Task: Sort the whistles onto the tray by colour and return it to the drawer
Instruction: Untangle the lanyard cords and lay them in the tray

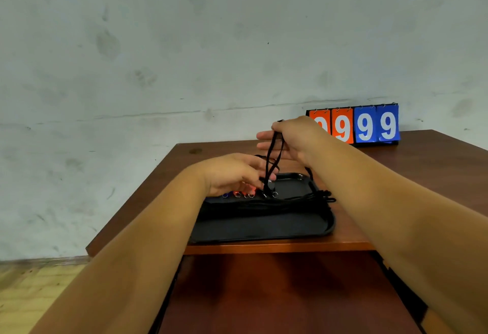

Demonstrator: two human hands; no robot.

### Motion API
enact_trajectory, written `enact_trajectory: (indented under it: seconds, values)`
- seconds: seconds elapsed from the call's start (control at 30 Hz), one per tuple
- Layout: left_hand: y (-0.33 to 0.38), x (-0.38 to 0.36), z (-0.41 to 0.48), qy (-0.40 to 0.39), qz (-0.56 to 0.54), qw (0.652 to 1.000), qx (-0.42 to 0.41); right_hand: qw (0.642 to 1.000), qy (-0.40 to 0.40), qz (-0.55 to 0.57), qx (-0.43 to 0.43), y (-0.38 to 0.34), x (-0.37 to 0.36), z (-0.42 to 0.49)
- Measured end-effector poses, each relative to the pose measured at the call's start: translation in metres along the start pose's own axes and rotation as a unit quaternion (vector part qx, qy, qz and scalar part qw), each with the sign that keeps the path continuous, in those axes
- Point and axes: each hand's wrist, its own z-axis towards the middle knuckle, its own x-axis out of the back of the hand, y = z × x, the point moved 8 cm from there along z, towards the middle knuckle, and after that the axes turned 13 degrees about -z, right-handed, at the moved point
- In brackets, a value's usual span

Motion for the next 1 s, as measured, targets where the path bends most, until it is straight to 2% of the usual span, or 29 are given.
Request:
enact_trajectory:
  seconds: [0.13,0.23,0.3,0.33,0.37,0.4,0.47,0.5,0.53,0.57,0.67,0.73,0.87,1.0]
  values:
    - [-0.008,-0.021,0.012,-0.028,0.041,0.999,-0.002,0.999,0.029,0.019,-0.028,0.006,0.009,0.002]
    - [-0.015,-0.017,0.018,-0.021,-0.011,1.0,0.016,0.997,0.048,0.039,-0.044,0.012,0.022,0.004]
    - [-0.016,-0.009,0.019,0.0,-0.055,0.998,0.014,0.995,0.058,0.002,-0.076,0.019,0.032,0.006]
    - [-0.014,-0.003,0.018,0.022,-0.051,0.998,0.001,0.991,0.061,-0.06,-0.102,0.023,0.037,0.004]
    - [-0.009,0.004,0.016,0.049,-0.027,0.998,-0.017,0.976,0.059,-0.172,-0.12,0.025,0.044,0.002]
    - [-0.001,0.009,0.012,0.078,0.017,0.996,-0.038,0.941,0.05,-0.309,-0.129,0.024,0.05,0.0]
    - [0.02,0.015,0.003,0.135,0.123,0.98,-0.075,0.843,0.021,-0.528,-0.101,0.018,0.049,-0.009]
    - [0.03,0.017,0.0,0.159,0.167,0.969,-0.093,0.816,0.003,-0.574,-0.068,0.016,0.044,-0.01]
    - [0.04,0.017,-0.002,0.178,0.198,0.957,-0.113,0.807,-0.011,-0.589,-0.03,0.016,0.039,-0.007]
    - [0.05,0.018,-0.003,0.193,0.22,0.947,-0.134,0.815,-0.034,-0.578,0.0,0.018,0.033,-0.003]
    - [0.068,0.021,-0.007,0.228,0.249,0.926,-0.17,0.882,-0.124,-0.452,0.044,0.029,0.009,-0.005]
    - [0.075,0.023,-0.01,0.245,0.253,0.919,-0.179,0.902,-0.15,-0.398,0.078,0.031,-0.006,-0.008]
    - [0.075,0.033,-0.013,0.267,0.258,0.911,-0.181,0.935,-0.122,-0.313,0.114,0.03,-0.014,-0.004]
    - [0.068,0.052,-0.022,0.293,0.248,0.905,-0.183,0.943,-0.113,-0.289,0.119,0.03,-0.01,-0.002]
